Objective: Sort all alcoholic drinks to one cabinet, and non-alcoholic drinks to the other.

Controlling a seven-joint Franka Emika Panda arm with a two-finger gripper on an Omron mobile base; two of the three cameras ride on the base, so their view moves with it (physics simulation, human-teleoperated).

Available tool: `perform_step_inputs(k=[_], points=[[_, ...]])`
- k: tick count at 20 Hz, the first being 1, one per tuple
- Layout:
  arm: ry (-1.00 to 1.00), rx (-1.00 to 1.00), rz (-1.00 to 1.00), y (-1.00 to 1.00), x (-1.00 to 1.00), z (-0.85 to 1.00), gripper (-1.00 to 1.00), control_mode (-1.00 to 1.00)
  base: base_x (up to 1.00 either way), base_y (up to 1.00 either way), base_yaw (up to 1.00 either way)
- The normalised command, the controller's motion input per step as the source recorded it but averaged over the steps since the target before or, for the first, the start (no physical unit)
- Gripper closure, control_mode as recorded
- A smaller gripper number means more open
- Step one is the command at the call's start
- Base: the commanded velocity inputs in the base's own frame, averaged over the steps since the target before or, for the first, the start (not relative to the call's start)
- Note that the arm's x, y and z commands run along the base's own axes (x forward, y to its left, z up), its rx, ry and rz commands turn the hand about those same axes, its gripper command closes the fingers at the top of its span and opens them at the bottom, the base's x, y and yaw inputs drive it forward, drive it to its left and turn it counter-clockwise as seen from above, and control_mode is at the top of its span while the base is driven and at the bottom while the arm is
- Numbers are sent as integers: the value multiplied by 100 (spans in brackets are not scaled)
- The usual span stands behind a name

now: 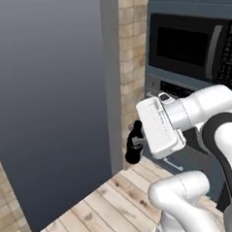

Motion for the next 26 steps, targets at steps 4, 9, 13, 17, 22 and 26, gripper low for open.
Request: perform_step_inputs(k=[4, 9, 13, 17, 22, 26], points=[[0, 0, 0, 0, 0, 0, 100, 100, -24, 41, 36], [0, 0, 0, 0, 0, 0, 100, 100, -24, 42, 37], [0, 0, 0, 0, 0, 0, 100, 100, -31, 43, 36], [0, 0, 0, 0, 0, 0, 100, 100, -53, 38, 32], [0, 0, 0, 0, 0, 0, 100, 100, -62, 52, 18], [0, 0, 0, 0, 0, 0, 100, 100, -46, 76, 11]])
